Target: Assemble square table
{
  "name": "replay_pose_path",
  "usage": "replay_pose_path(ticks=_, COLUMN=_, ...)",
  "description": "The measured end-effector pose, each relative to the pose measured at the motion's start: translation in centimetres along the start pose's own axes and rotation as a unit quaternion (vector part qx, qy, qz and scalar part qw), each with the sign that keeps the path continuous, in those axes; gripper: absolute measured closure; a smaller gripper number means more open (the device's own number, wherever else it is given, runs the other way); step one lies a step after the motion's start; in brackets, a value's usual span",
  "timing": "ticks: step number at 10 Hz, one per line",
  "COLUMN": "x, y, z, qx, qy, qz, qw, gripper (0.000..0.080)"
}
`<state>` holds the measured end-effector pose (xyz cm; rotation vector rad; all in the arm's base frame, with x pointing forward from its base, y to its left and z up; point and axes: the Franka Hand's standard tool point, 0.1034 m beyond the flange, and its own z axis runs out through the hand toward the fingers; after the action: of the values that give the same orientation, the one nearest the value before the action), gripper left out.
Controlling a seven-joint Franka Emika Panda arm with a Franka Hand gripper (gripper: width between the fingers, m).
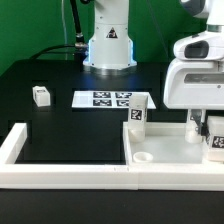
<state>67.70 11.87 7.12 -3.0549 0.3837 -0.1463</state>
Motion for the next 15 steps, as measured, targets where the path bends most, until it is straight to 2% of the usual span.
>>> replay_pose_path(ticks=1, x=0.0, y=0.0, z=0.0, qx=0.0, qy=0.0, qz=0.012, qw=1.0, gripper=0.0151)
replay_pose_path(ticks=3, x=0.1, y=0.4, z=0.0, qx=-0.002, qy=0.0, qz=0.063, qw=0.998, gripper=0.0424)
replay_pose_path(ticks=4, x=0.0, y=1.0, z=0.1, qx=-0.007, qy=-0.003, qz=0.115, qw=0.993, gripper=0.0506)
replay_pose_path(ticks=7, x=0.1, y=1.0, z=0.2, qx=-0.005, qy=-0.002, qz=0.24, qw=0.971, gripper=0.0506)
replay_pose_path(ticks=8, x=0.2, y=1.1, z=0.2, qx=0.002, qy=0.004, qz=0.355, qw=0.935, gripper=0.0506)
replay_pose_path(ticks=10, x=0.3, y=1.4, z=0.4, qx=0.035, qy=-0.015, qz=0.534, qw=0.845, gripper=0.0506)
replay_pose_path(ticks=11, x=0.3, y=1.6, z=0.4, qx=0.047, qy=-0.017, qz=0.569, qw=0.821, gripper=0.0506)
replay_pose_path(ticks=12, x=0.2, y=1.7, z=0.3, qx=0.053, qy=-0.02, qz=0.582, qw=0.811, gripper=0.0505)
replay_pose_path(ticks=13, x=0.2, y=1.6, z=0.4, qx=0.052, qy=-0.02, qz=0.581, qw=0.812, gripper=0.0505)
replay_pose_path(ticks=14, x=0.2, y=1.7, z=0.4, qx=0.052, qy=-0.019, qz=0.568, qw=0.821, gripper=0.0426)
replay_pose_path(ticks=15, x=0.2, y=1.7, z=0.4, qx=0.052, qy=-0.013, qz=0.534, qw=0.844, gripper=0.0426)
